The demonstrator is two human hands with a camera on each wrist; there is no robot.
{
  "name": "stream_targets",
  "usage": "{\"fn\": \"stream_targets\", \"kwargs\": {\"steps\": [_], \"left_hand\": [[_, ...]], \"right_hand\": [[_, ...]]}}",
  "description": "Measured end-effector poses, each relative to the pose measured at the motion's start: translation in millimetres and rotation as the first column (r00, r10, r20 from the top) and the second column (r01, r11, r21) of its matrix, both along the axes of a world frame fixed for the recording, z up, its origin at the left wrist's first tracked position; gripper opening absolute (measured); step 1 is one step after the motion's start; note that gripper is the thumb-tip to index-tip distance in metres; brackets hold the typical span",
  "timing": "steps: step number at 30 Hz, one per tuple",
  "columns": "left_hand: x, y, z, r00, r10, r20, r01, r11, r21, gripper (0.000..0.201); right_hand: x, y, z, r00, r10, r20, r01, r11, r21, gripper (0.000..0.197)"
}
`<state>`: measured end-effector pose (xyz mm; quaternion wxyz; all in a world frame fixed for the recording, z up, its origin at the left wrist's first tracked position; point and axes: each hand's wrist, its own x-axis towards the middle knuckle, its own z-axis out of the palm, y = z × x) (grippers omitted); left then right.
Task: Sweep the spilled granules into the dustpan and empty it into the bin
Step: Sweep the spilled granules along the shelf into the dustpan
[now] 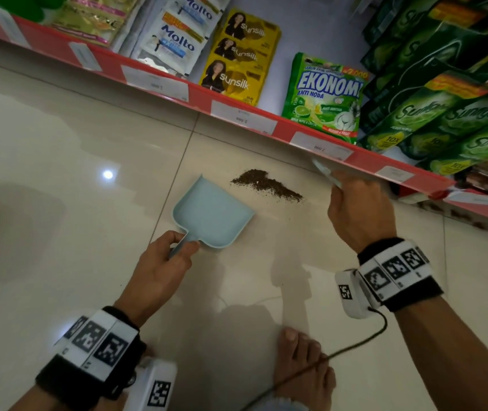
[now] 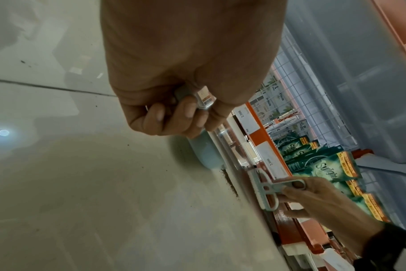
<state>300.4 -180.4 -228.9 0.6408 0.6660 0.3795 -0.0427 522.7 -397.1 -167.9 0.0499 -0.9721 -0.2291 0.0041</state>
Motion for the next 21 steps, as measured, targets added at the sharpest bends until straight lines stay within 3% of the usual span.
{"fn": "stream_targets", "kwargs": {"steps": [3, 7, 12, 18, 21], "left_hand": [[1.4, -2.3, 2.0, 1.000, -0.005, 0.005, 0.005, 1.000, 0.005, 0.021], [-1.1, -9.4, 7.0, 1.000, -0.019, -0.003, 0.019, 0.999, 0.046, 0.021], [-17.2, -15.3, 10.1, 0.999, -0.033, -0.025, 0.035, 0.994, 0.102, 0.021], [-39.0, -21.5, 13.2, 0.998, -0.048, -0.038, 0.052, 0.990, 0.132, 0.018], [-57.8, -17.4, 18.2, 0.999, 0.008, -0.034, -0.001, 0.983, 0.181, 0.018]], "right_hand": [[-1.8, 9.3, -13.6, 0.994, -0.051, -0.098, 0.051, 0.999, -0.012, 0.027], [-30.9, 30.0, -22.0, 0.985, 0.120, -0.124, -0.113, 0.992, 0.058, 0.023], [-38.5, 39.6, -8.6, 0.968, 0.250, -0.009, -0.245, 0.955, 0.169, 0.022], [-4.3, 62.4, 2.3, 0.983, 0.186, -0.006, -0.165, 0.888, 0.429, 0.016], [-11.8, 95.1, -9.2, 0.961, 0.197, -0.194, -0.029, 0.770, 0.638, 0.013]]}}
